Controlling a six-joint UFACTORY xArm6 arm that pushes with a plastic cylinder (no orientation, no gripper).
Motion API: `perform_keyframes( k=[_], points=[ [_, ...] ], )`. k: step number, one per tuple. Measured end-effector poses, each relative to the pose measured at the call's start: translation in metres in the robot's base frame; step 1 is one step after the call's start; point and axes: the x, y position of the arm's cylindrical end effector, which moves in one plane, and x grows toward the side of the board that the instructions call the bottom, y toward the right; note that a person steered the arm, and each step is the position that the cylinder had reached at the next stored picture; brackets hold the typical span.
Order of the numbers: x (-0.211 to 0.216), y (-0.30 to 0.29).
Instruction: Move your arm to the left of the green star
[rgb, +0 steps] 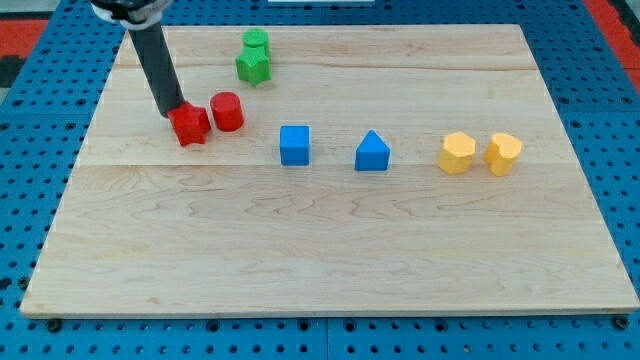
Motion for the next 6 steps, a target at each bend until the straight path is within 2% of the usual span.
perform_keyframes(
  k=[1,3,5,6],
  points=[
    [0.016,0.013],
    [0.01,0.014],
    [-0.099,0.013],
    [-0.085,0.049]
  ],
)
